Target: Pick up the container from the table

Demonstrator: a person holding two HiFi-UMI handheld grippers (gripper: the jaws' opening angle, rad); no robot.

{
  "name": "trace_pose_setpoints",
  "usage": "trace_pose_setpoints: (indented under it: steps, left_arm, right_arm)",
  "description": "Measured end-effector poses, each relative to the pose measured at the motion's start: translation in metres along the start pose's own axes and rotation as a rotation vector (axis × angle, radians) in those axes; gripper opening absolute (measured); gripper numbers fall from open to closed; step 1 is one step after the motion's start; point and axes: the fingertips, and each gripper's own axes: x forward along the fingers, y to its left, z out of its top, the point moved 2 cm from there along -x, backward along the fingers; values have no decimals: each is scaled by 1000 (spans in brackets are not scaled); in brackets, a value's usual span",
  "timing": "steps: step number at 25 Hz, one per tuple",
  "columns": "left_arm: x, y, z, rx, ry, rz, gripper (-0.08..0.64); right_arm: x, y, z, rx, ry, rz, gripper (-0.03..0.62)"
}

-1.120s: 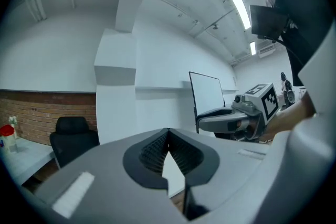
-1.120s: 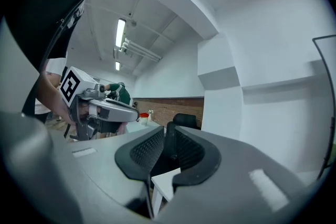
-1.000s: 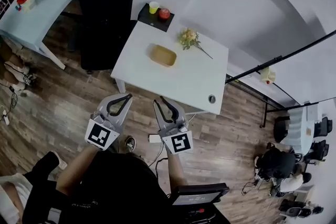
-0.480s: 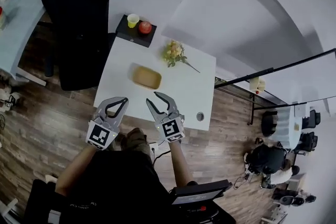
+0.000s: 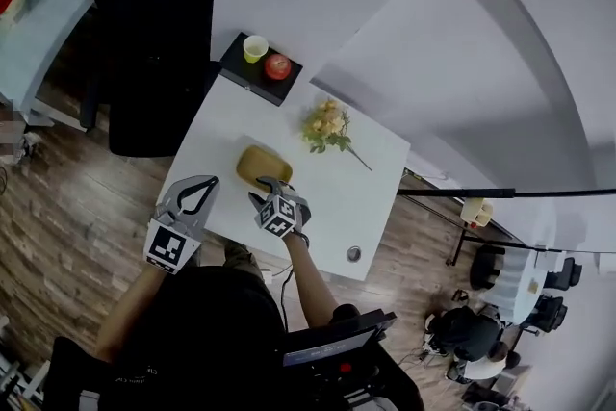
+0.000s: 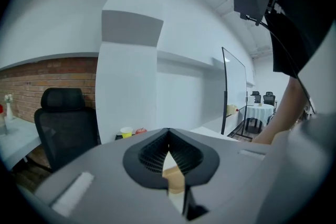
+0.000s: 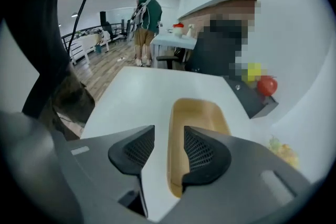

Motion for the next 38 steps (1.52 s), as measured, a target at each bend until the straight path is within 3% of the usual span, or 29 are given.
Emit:
trace_pose_setpoints:
  steps: [3, 5, 7, 11, 15, 25, 29, 38]
  left_arm:
    - [11, 7, 2, -9, 4, 36, -3]
    - [15, 10, 5, -16, 7, 50, -3]
    - [18, 11, 7, -15, 3, 57, -3]
    - [27, 15, 18, -6, -25, 47, -3]
    - [33, 20, 35, 20, -62, 22, -3]
    - [39, 31, 111, 78, -194, -27, -3]
    - [32, 30, 133, 109, -252, -31, -3]
    - [18, 32, 144, 84, -279, -48, -3]
  right_arm:
    - [23, -3, -21, -47, 107, 36, 137]
    - [31, -4, -27, -82, 172, 51, 30]
    - [28, -6, -24, -48, 164, 68, 28]
    - [-10, -38, 13, 109, -21, -3, 21]
    - [-79, -73, 69, 258, -308, -95, 21]
    - [-289, -117, 184, 308, -933, -304, 21]
    - [-338, -110, 199, 264, -1046, -383, 21]
    - [-374, -99, 218, 254, -1127, -465, 21]
